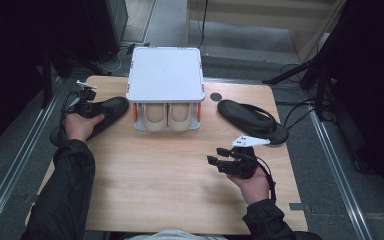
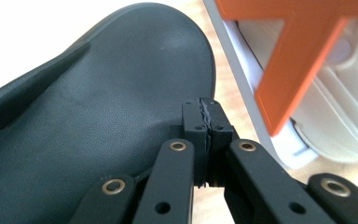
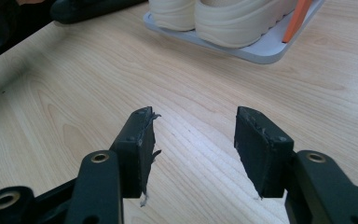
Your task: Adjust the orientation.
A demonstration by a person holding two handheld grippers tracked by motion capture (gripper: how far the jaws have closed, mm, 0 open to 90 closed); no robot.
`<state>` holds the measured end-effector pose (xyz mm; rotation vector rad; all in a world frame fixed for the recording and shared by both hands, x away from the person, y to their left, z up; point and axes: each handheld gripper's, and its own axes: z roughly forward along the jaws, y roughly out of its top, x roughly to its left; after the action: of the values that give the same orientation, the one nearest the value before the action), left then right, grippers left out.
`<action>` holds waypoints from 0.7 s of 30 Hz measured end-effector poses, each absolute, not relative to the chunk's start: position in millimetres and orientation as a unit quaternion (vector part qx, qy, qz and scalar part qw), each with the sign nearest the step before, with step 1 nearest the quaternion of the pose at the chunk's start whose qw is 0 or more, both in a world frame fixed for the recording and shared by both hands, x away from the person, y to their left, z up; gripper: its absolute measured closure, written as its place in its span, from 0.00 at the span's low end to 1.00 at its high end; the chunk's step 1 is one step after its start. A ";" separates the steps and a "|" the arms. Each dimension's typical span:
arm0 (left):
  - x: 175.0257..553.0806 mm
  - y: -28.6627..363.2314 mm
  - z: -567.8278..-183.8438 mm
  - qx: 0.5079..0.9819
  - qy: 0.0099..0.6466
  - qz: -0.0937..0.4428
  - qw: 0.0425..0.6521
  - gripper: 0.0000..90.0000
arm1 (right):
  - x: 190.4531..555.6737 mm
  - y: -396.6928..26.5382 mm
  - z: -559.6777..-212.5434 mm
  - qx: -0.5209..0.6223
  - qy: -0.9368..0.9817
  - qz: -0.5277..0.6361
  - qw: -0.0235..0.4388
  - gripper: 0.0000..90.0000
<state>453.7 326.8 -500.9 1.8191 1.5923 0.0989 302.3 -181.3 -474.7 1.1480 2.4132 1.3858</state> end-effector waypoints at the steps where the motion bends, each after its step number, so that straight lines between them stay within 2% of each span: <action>1: 450.6 325.3 -500.7 0.703 0.617 0.038 0.352 1.00 | 303.4 -181.4 -474.5 0.379 0.800 0.460 0.067 0.54; 21: 386.6 311.3 -496.9 0.739 0.590 0.035 0.325 1.00 | 319.7 -170.7 -470.6 0.366 0.803 0.466 0.057 0.53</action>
<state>386.6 311.3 -496.9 1.9376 1.5460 0.0917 319.7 -170.7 -470.6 1.1108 2.4360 1.4121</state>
